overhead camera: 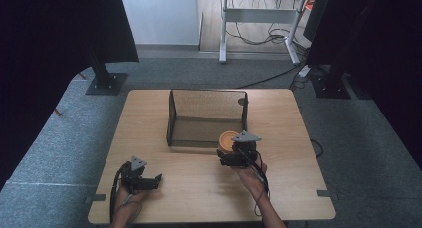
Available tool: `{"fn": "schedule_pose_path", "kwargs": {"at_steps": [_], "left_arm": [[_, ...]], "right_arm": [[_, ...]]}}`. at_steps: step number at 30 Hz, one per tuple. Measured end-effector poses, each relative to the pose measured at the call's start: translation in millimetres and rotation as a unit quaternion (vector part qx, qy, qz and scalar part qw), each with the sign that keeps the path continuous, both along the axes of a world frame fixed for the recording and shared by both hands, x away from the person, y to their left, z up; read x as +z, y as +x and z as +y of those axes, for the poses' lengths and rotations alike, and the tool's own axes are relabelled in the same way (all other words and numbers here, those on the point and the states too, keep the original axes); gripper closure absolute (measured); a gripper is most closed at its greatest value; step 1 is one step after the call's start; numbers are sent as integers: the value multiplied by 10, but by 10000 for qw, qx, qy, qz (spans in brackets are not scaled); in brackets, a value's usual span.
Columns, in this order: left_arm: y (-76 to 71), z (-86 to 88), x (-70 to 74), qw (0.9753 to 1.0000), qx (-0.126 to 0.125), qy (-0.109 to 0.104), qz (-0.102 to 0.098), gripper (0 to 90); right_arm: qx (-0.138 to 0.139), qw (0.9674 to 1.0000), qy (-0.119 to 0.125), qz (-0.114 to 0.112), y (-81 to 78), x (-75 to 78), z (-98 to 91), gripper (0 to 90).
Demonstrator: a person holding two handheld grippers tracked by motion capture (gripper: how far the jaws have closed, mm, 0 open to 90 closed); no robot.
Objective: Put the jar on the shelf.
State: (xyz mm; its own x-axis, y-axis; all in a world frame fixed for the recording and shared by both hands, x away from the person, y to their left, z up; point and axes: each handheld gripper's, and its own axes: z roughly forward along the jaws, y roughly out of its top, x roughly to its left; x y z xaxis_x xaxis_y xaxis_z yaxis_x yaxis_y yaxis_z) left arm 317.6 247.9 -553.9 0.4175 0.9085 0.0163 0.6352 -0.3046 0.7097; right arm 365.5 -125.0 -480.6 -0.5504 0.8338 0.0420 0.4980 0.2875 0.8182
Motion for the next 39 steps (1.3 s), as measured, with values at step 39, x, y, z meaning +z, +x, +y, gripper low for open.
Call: {"fn": "schedule_pose_path", "kwargs": {"at_steps": [39], "left_arm": [[3, -1, -1, 10000, -9, -10, -2, 13]], "right_arm": [[53, 9999, -55, -103, 339, 39, 259, 91]]}}
